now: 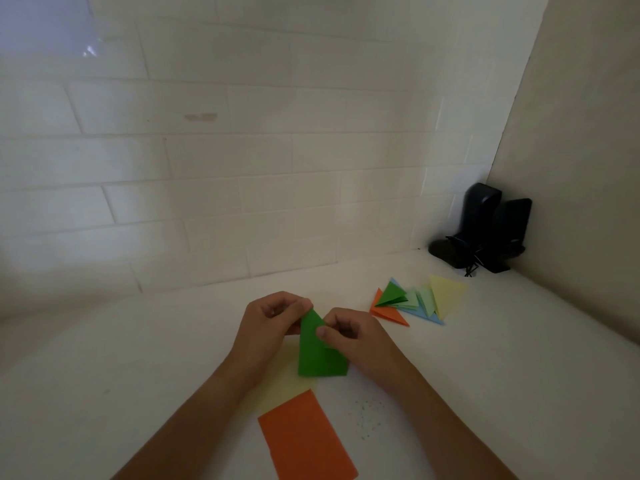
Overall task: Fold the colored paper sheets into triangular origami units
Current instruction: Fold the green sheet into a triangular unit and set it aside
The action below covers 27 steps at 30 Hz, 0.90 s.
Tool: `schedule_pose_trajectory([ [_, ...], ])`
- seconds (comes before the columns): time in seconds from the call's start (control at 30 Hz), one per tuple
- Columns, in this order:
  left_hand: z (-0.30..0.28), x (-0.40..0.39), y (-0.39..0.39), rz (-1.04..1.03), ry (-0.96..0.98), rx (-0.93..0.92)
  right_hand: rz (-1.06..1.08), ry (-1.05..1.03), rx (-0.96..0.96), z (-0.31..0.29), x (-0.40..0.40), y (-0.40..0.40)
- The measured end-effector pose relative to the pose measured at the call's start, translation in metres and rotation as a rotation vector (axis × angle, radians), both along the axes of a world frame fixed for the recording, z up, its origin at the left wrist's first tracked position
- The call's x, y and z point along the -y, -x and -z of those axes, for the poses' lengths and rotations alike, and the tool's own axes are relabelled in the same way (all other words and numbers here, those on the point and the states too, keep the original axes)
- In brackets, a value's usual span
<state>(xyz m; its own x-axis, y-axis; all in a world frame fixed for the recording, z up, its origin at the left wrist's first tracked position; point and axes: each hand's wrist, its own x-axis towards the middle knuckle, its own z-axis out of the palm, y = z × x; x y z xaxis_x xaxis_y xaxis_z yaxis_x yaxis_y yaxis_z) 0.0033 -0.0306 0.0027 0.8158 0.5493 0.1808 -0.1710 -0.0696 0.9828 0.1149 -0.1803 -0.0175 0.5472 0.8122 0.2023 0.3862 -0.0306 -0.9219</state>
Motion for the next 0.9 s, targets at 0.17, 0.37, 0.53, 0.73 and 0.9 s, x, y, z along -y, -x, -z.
schedule_pose_trajectory([
  [0.17, 0.0021, -0.0012, -0.0010, -0.011, 0.013, 0.004, 0.008, -0.014, 0.013, 0.0016, -0.0003, -0.0016],
  [0.37, 0.0030, 0.0018, 0.0001, 0.059, -0.055, -0.057, 0.054, -0.076, 0.007, 0.0045, -0.0014, -0.0046],
  [0.53, 0.0025, 0.0000, 0.0010, 0.077, -0.078, -0.079, 0.061, -0.094, -0.006, 0.0041, -0.0027, -0.0045],
  [0.73, 0.0011, 0.0048, 0.0012, 0.136, -0.107, -0.136, 0.035, -0.118, 0.000, 0.0019, -0.0019, -0.0032],
  [0.9, 0.0012, 0.0048, 0.0011, 0.157, -0.117, -0.144, 0.029, -0.092, 0.026, 0.0024, -0.0015, -0.0026],
])
